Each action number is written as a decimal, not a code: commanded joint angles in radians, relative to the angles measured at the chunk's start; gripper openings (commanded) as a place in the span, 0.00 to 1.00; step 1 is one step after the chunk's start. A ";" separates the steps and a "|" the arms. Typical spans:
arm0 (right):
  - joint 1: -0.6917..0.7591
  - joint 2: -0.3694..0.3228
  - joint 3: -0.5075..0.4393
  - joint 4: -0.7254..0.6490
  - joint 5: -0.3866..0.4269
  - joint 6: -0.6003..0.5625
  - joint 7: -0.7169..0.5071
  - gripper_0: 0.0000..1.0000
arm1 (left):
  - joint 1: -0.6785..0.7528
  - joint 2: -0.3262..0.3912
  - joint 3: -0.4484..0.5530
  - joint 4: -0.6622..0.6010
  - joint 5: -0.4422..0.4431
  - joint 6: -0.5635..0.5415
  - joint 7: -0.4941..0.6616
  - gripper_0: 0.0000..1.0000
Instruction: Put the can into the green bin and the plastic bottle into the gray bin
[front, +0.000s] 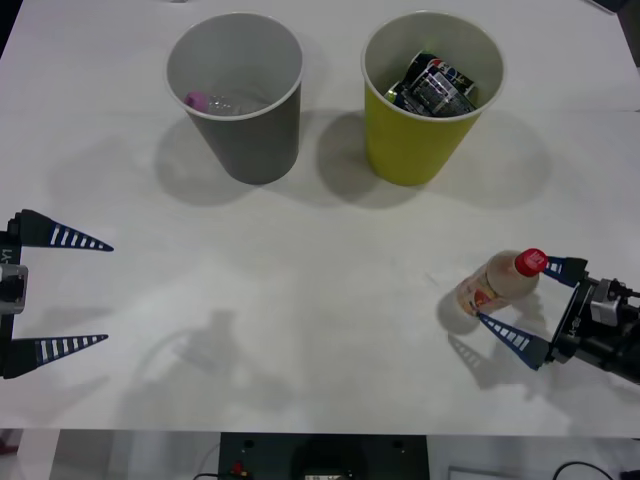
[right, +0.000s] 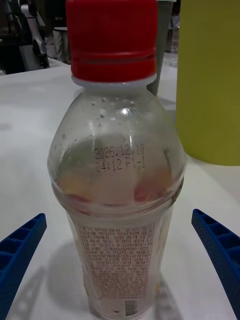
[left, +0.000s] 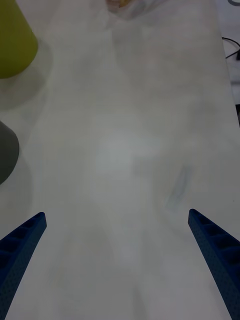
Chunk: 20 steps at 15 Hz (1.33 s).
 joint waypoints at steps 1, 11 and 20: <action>-0.010 0.034 0.000 -0.002 0.014 0.012 0.000 1.00 | 0.000 0.000 0.000 0.000 0.000 0.000 0.000 0.98; -0.019 0.051 -0.002 0.000 0.041 0.009 -0.004 0.00 | 0.000 0.000 0.000 0.000 0.000 0.000 0.000 0.98; -0.019 0.024 -0.014 -0.057 0.095 -0.012 -0.041 0.00 | 0.000 0.000 0.000 0.000 0.000 0.000 0.000 0.98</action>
